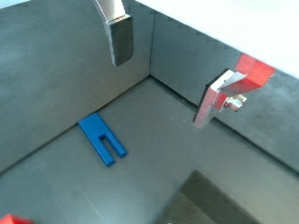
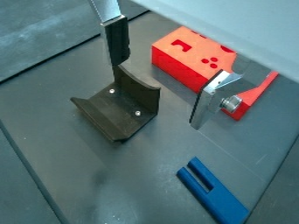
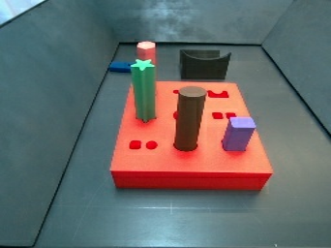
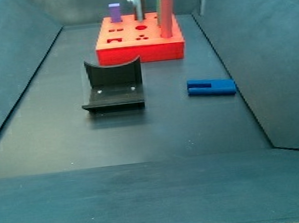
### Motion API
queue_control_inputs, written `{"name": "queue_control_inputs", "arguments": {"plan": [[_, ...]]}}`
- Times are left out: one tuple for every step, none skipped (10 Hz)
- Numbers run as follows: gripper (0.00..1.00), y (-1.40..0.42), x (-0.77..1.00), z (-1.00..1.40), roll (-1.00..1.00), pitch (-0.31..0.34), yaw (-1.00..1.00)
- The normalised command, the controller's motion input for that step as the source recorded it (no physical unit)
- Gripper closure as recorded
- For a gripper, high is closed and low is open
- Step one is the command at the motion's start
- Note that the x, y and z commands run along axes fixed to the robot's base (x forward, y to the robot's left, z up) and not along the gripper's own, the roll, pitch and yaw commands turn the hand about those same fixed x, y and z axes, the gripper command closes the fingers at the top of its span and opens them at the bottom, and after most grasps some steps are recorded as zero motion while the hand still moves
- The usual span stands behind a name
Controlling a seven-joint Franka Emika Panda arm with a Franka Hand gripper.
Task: Pick up the square-circle object. Move up. Place the square-circle object on the fixture. Regrasp the square-circle object. Rotate the square-circle object. Move to above the board. Insert the square-circle object.
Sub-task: Pick up the square-circle object.
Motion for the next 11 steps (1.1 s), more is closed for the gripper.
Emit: {"name": "queue_control_inputs", "arguments": {"plan": [[0.0,0.29,-0.38,-1.0,-0.11,0.0,-0.79],[0.0,0.29,-0.38,-1.0,-0.12,0.0,-0.8],[0.0,0.27,-0.36,-1.0,-0.12,0.0,-0.82],[0.0,0.0,-0.14,-0.78,-0.1,-0.131,-0.97],[0.0,-0.09,-0.11,-0.38,-0.17,-0.314,-0.91],[0.0,-0.09,-0.1,-0.27,-0.24,-0.34,-0.85],[0.0,-0.11,-0.1,-0.22,-0.28,-0.347,-0.79],[0.0,-0.12,-0.11,-0.23,-0.28,-0.347,-0.79],[0.0,-0.11,-0.13,-0.24,-0.28,-0.347,-0.81],[0.0,-0.11,-0.14,-0.25,-0.27,-0.344,-0.82],[0.0,-0.1,-0.14,-0.27,-0.26,-0.337,-0.84]]}}
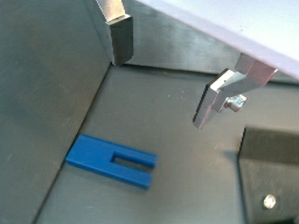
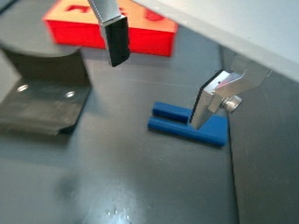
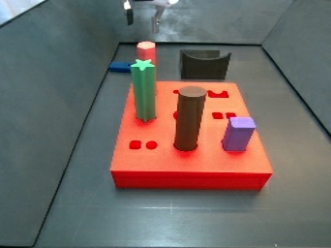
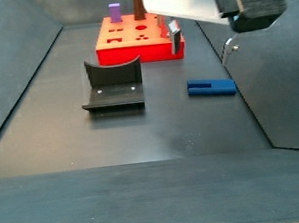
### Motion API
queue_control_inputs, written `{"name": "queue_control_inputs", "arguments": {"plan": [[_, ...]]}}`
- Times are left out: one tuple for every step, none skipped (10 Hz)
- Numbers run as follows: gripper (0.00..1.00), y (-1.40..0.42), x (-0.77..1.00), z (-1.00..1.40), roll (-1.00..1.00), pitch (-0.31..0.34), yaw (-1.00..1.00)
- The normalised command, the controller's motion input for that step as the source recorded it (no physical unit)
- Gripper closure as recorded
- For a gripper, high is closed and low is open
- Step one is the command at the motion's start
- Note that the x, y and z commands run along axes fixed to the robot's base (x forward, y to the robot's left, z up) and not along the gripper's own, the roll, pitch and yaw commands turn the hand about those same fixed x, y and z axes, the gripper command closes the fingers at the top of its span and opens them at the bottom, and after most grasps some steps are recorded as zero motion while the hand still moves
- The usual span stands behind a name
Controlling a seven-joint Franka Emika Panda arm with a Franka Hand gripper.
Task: Pick up the square-circle object. Move up. Place the square-circle object on the fixture. Regrasp the square-circle object. Rotate the square-circle object. Move to above the board. Insert the square-circle object.
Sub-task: Pick up the square-circle object.
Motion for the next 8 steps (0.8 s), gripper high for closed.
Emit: {"name": "queue_control_inputs", "arguments": {"plan": [[0.0,-0.1,-0.13,-0.36,-0.19,-0.303,-0.89],[0.0,-0.11,-0.11,-0.37,-0.18,-0.297,-0.89],[0.0,-0.23,0.04,-0.18,-0.34,-0.279,-0.47],[0.0,-0.32,0.0,-0.22,-0.24,-0.213,-0.59],[0.0,-0.09,0.0,-0.26,-0.19,-0.091,-0.85],[0.0,-0.09,0.0,-0.26,-0.19,-0.089,-0.85],[0.0,-0.09,0.0,-0.26,-0.18,-0.089,-0.86],[0.0,-0.09,0.0,-0.27,-0.18,-0.087,-0.87]]}}
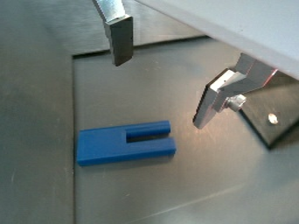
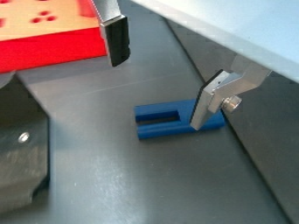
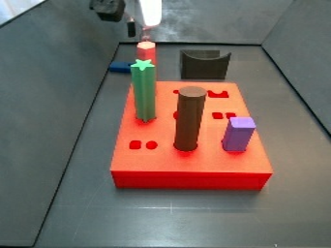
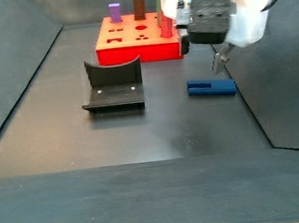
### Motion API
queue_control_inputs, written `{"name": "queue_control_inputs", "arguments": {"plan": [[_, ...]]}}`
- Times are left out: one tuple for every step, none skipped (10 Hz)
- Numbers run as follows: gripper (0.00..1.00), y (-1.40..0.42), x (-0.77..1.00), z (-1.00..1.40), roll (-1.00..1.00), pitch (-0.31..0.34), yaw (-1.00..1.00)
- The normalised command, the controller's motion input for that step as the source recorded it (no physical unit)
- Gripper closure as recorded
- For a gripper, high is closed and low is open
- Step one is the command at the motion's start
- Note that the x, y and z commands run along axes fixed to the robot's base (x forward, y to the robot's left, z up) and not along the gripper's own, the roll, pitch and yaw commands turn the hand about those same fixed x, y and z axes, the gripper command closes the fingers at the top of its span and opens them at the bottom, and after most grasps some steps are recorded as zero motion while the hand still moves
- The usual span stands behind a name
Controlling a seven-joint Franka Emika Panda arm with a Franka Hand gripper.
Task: Pick up the square-circle object. Move up. Place the square-circle object on the fixture. Regrasp the square-circle object. Rotate the square-circle object. Move to above the board. Insert the square-circle object.
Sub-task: Pick up the square-circle object.
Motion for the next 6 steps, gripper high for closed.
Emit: {"name": "queue_control_inputs", "arguments": {"plan": [[0.0,-0.09,0.0,-0.27,-0.18,-0.089,-0.87],[0.0,-0.08,0.0,-0.28,-0.18,-0.084,-0.87],[0.0,-0.07,0.0,-0.31,-0.17,-0.066,-0.88],[0.0,-0.07,0.0,-0.31,-0.17,-0.06,-0.88],[0.0,-0.07,0.0,-0.31,-0.17,-0.054,-0.87],[0.0,-0.08,0.0,-0.16,-0.26,0.0,-0.78]]}}
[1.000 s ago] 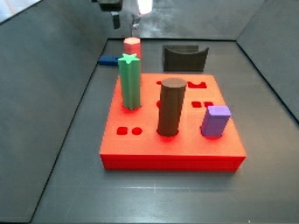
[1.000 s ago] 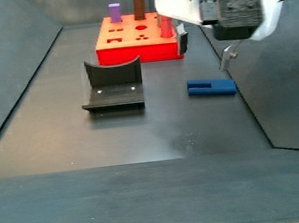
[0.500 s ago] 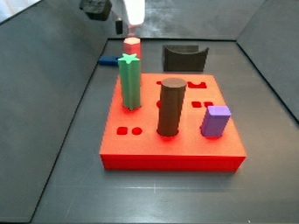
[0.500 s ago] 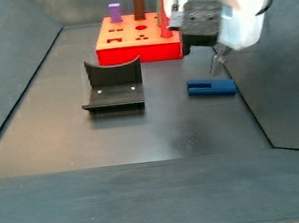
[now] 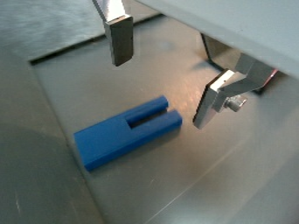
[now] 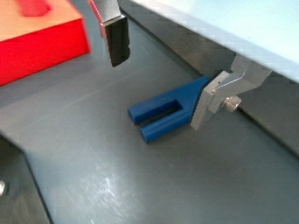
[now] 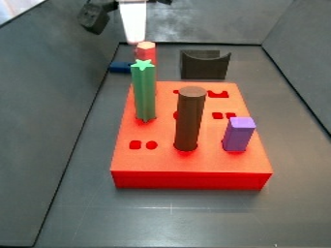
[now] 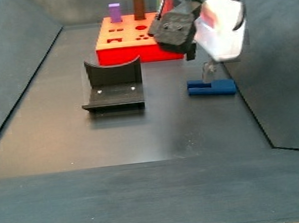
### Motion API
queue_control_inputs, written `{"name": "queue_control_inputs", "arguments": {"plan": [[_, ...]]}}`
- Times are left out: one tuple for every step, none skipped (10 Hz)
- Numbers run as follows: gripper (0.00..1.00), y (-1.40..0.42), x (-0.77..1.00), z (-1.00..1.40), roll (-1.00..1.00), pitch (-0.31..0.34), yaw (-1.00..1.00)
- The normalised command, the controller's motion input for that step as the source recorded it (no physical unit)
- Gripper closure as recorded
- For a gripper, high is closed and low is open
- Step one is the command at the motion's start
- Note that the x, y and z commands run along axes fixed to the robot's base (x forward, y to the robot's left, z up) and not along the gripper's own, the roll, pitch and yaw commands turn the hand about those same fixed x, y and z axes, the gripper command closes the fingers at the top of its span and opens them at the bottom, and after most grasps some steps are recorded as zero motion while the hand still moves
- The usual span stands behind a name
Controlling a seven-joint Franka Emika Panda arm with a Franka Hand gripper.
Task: Pick up the square-circle object. Move up. Place the square-circle object on the fixture. Regrasp the square-circle object. Rotate the square-circle object. Move to above the board. Insert the square-circle object.
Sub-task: Pick up the square-circle object.
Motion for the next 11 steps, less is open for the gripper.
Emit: {"name": "queue_control_inputs", "arguments": {"plan": [[0.0,-0.09,0.0,-0.06,-0.31,0.009,-0.71],[0.0,-0.08,0.0,-0.06,-0.31,0.104,-0.69],[0.0,-0.04,0.05,-0.13,-0.28,0.173,-0.7],[0.0,0.02,0.22,-0.27,-0.3,0.211,-0.56],[0.0,0.35,0.05,-0.38,-0.36,0.119,-0.23],[0.0,0.38,0.04,-0.47,-0.36,0.061,-0.01],[0.0,0.33,0.04,-0.41,-0.39,0.031,-0.03],[0.0,0.24,0.0,-0.27,-0.45,0.014,-0.21],[0.0,0.01,-0.14,-0.03,-0.5,0.0,-0.37],[0.0,0.0,-0.1,0.0,-0.5,0.0,-0.41],[0.0,-0.04,-0.05,0.04,-0.5,0.0,-0.41]]}}
